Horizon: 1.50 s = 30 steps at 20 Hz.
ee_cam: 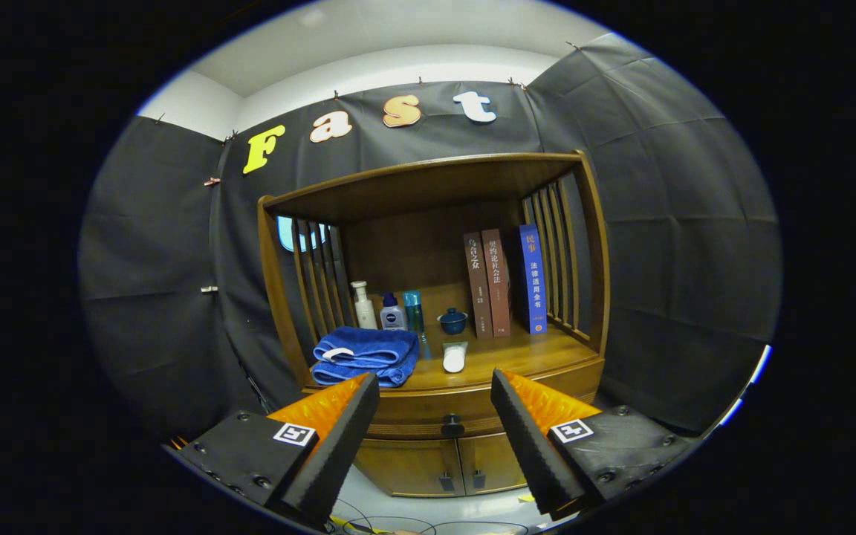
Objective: Pull open the drawer, take out the items inside it, and place them on the countertop above the cabinet.
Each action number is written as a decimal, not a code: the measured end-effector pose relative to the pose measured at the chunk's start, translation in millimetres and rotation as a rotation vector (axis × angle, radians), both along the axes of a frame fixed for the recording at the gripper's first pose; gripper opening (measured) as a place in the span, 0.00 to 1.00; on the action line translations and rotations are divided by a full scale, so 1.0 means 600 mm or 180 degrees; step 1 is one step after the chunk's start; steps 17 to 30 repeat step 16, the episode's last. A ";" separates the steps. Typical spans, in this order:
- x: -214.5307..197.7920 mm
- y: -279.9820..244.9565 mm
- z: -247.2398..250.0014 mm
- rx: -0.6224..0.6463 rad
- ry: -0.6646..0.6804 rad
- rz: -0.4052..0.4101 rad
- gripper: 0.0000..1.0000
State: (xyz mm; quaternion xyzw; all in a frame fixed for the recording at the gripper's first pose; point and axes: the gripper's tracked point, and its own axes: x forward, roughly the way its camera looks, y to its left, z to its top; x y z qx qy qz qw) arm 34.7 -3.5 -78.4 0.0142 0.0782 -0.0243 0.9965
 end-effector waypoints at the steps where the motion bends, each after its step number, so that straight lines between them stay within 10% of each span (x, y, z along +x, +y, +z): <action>1: -0.010 -0.003 0.005 -0.0039 -0.0003 -0.0015 0.99; 30: -0.031 0.021 0.056 -0.0173 -0.0244 0.0130 0.99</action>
